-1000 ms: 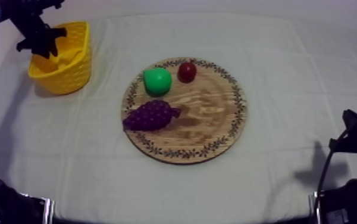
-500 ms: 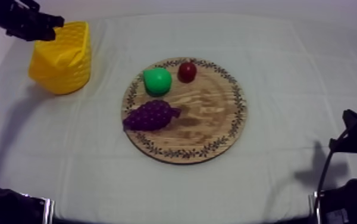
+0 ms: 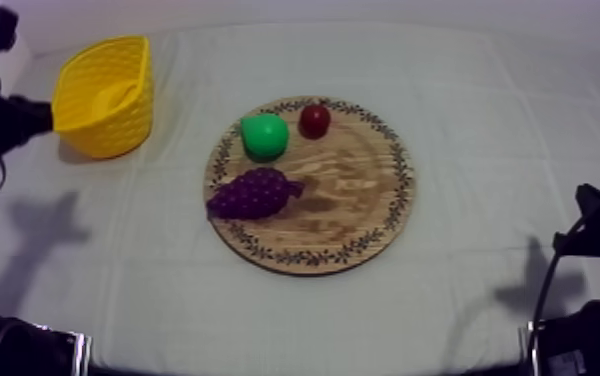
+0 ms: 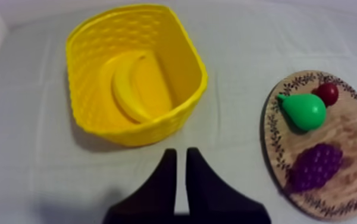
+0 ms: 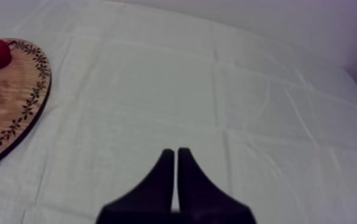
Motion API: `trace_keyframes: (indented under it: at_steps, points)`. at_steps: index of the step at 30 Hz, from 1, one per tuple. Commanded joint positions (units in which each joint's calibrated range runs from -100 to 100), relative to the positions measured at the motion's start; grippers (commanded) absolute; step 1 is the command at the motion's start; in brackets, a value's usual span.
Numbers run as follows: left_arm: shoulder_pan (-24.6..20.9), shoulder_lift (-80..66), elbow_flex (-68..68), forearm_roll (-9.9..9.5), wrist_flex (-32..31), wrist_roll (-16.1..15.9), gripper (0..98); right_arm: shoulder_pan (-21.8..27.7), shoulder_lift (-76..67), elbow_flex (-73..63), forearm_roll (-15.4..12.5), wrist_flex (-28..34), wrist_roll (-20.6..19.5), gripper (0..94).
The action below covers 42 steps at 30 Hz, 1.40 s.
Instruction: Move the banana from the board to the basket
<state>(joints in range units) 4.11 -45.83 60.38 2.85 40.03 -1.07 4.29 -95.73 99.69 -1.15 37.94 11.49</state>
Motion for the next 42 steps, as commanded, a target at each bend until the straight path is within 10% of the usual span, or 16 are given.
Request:
trace_keyframes:
  at_steps: [1, 32, 42]
  points:
    - [-0.3, -11.4, 10.4, 0.09, -1.2, -2.1, 4.0, 0.0, 0.0, 0.0, 0.0, 0.0, 0.0, 0.3]
    - [-0.5, -53.9, 34.4, -2.42, 7.2, 0.0, 0.2, 0.0, 0.0, 0.0, 0.0, 0.0, 0.0, 0.3]
    - [1.6, -54.2, 39.2, -4.8, -6.8, 13.4, 0.2, 0.0, 0.0, 0.0, 0.0, 0.0, 0.0, 0.3]
